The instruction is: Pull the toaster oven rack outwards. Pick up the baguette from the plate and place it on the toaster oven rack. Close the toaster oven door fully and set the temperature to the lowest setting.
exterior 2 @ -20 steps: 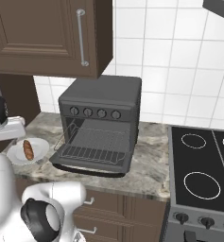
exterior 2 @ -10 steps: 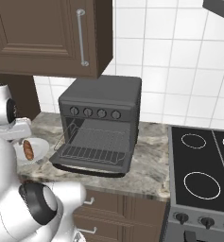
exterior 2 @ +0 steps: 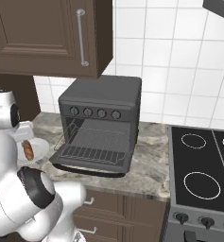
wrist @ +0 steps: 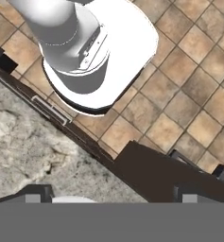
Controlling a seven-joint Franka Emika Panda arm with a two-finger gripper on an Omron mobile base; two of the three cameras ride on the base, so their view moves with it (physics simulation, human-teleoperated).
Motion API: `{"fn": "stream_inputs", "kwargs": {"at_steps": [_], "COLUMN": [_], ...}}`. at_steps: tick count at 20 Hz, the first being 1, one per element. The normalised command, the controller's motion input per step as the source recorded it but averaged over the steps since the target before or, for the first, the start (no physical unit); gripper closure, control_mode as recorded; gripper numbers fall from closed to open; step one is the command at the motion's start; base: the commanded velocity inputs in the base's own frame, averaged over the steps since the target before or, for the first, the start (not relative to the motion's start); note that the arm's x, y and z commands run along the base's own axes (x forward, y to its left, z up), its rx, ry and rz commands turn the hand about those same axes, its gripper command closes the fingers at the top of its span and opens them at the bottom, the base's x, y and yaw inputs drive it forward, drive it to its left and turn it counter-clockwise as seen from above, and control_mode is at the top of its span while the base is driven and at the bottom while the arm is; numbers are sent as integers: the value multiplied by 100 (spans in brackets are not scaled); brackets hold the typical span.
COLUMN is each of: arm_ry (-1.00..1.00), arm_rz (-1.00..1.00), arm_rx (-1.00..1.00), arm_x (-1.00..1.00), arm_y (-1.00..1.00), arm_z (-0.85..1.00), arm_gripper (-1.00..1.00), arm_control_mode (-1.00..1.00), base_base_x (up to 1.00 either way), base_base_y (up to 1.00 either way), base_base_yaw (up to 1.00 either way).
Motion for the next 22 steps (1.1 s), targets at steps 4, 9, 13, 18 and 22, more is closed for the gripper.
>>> {"fn": "stream_inputs", "kwargs": {"at_steps": [4, 9, 13, 18, 22], "arm_ry": [0, 0, 0, 0, 0], "arm_rz": [2, 2, 0, 1, 1], "arm_rx": [4, 4, 1, 0, 0], "arm_x": [33, 28, 18, 25, 36], "arm_y": [1, 7, 21, 23, 11], "arm_z": [-28, -27, -29, -31, -24], "arm_gripper": [-100, -100, -100, -100, -100], "arm_control_mode": [-100, -100, -100, -100, -100], "base_base_x": [0, 0, 0, 0, 0], "base_base_y": [0, 0, 0, 0, 0], "base_base_yaw": [0, 0, 0, 0, 0]}}
